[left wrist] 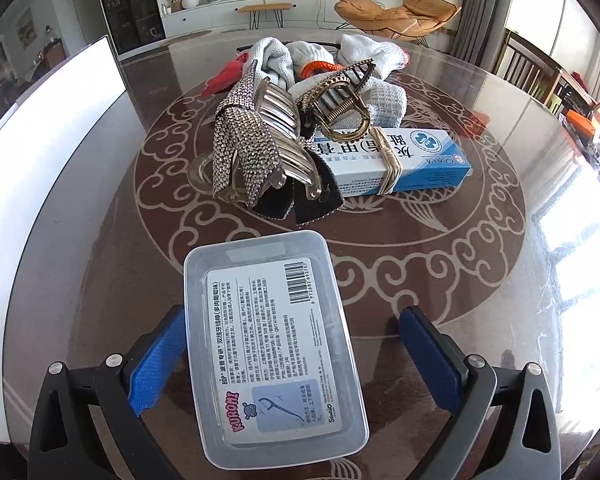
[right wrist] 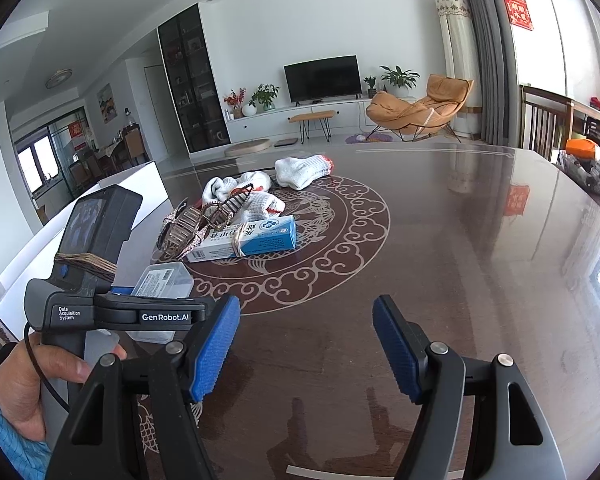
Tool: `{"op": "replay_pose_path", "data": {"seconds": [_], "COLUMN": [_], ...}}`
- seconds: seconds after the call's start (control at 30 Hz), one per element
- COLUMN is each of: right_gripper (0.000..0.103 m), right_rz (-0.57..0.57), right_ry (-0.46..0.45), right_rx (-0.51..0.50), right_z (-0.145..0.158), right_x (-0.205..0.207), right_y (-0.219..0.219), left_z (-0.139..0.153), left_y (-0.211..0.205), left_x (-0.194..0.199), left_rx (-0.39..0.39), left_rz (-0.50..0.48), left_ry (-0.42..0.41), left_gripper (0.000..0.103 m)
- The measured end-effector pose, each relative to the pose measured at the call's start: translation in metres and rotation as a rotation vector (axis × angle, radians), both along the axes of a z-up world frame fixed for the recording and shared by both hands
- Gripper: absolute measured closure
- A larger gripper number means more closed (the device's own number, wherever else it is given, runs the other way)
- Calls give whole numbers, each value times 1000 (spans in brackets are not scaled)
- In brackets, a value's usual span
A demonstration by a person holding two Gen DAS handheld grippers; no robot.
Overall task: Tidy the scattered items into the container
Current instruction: 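Lower the left gripper around the clear plastic box and close it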
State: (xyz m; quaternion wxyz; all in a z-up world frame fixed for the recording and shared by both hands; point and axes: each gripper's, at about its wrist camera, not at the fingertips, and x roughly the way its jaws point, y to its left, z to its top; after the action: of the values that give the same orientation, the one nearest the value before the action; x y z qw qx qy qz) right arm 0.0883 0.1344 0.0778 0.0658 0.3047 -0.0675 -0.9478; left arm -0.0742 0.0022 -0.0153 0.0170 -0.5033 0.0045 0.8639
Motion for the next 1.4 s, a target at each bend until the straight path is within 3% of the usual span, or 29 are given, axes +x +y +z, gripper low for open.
{"op": "replay_pose_path", "data": {"seconds": [0.47, 1.4], "right_gripper": [33, 33], "right_rz": [4, 8], "right_ry": [7, 1], "right_rx": [-33, -51], "right_z": [0, -7], "right_x": [2, 2], "right_y": [2, 1], "left_z": [0, 0], "left_y": [2, 3], "left_x": [2, 7], "left_rx": [2, -2], "left_rz": [41, 32], "left_ry": [-42, -16], "left_gripper": [0, 0]}}
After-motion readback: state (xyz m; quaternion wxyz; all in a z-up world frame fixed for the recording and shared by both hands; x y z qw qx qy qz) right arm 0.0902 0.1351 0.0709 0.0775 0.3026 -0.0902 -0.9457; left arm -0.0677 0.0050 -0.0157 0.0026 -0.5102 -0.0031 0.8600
